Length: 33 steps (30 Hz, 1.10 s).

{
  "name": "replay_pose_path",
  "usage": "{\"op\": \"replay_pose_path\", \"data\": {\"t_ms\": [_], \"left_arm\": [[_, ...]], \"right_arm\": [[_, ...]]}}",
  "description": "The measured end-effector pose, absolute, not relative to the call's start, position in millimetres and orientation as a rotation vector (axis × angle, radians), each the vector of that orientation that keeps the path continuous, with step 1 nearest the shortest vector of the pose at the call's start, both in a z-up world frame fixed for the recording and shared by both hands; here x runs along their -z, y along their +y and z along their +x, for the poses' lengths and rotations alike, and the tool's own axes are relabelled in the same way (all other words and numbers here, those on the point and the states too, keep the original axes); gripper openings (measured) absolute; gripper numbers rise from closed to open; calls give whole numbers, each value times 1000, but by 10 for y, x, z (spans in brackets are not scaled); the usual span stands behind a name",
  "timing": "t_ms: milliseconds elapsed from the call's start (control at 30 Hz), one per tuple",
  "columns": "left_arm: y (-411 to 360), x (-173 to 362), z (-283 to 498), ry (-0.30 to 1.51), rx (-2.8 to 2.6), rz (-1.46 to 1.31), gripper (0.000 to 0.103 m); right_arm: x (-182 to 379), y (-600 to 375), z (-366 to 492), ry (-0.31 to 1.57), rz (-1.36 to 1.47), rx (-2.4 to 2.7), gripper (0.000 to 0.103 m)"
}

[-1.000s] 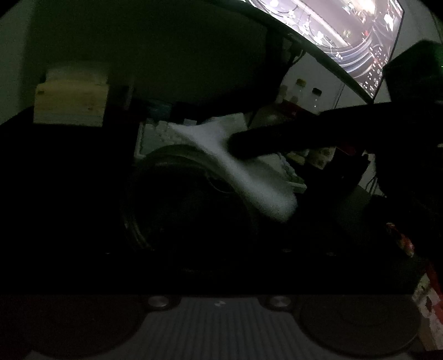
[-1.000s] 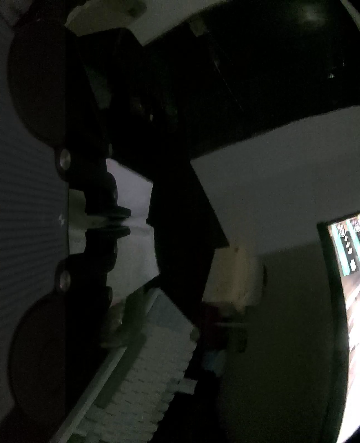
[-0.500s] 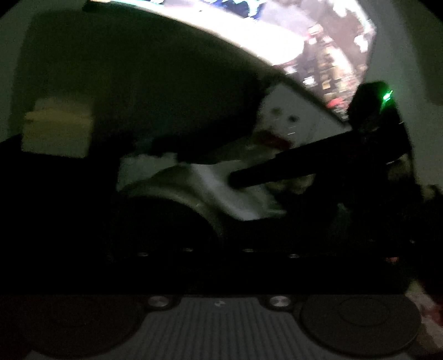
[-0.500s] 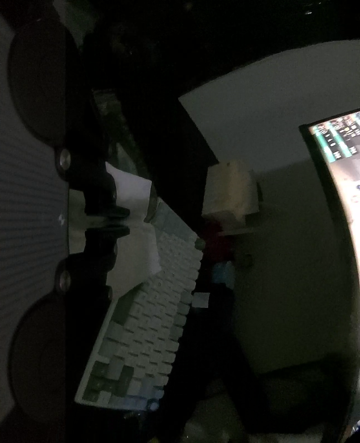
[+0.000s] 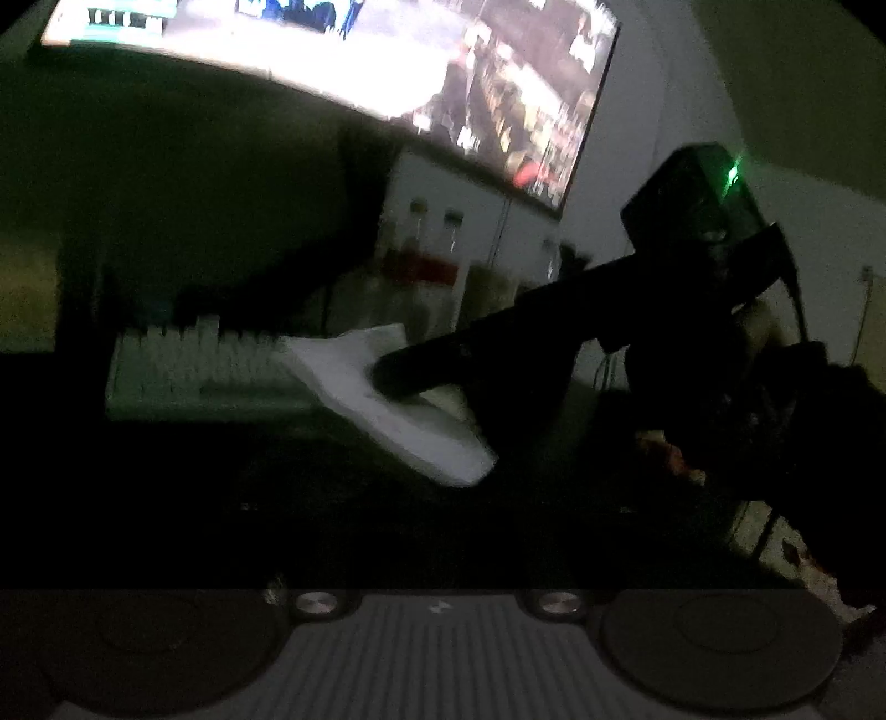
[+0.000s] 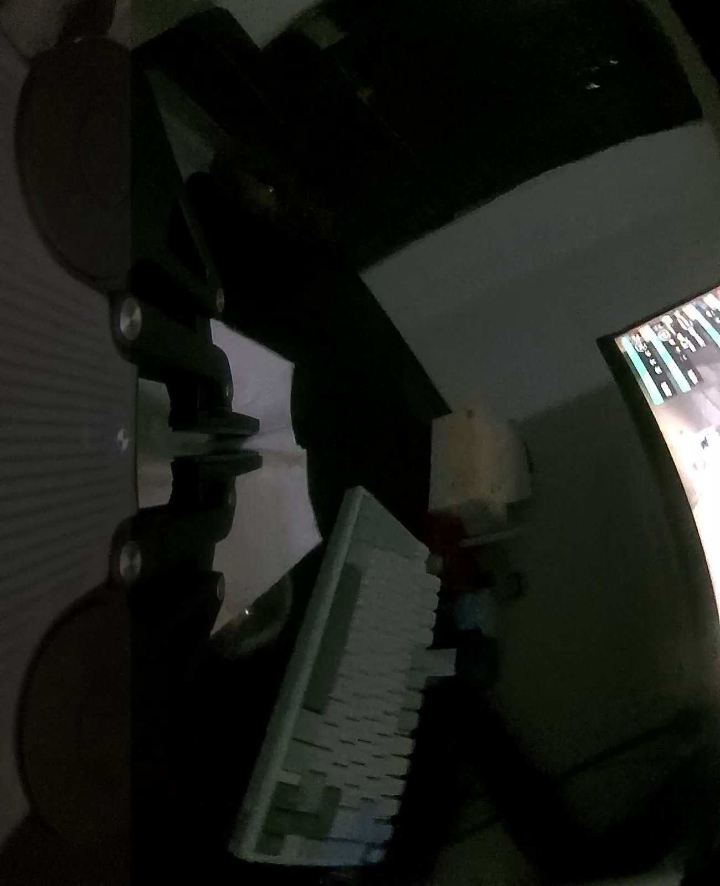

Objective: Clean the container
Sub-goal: 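Rub the tissue around the jar rim with the right gripper, then wipe the jar's outer wall and rim with the right gripper's tissue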

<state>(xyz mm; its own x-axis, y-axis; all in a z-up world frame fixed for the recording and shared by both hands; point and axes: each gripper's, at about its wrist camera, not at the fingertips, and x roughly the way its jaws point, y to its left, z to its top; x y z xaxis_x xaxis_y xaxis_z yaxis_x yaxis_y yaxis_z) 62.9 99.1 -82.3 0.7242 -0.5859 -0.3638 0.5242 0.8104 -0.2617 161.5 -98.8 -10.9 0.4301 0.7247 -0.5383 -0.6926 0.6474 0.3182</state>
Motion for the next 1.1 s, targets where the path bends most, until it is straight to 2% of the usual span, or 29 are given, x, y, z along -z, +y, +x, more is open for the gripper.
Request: {"op": "replay_pose_path", "data": {"t_ms": [267,633,933,1100], "left_arm": [[980,1002,798,591,514,-97,39],[1092,982,892,593,444,-100,39],[1164,954,933,592,418,-113,39],[1188,945,931,593,412,-118,39]], "right_arm": [[118,-894,1668,649,-95,-787,8],[89,-716,1643,676,-29,-949,8],[136,-846,1942,685,-31,-712,9],[90,-609,1681,681,-45,-919,9]]}}
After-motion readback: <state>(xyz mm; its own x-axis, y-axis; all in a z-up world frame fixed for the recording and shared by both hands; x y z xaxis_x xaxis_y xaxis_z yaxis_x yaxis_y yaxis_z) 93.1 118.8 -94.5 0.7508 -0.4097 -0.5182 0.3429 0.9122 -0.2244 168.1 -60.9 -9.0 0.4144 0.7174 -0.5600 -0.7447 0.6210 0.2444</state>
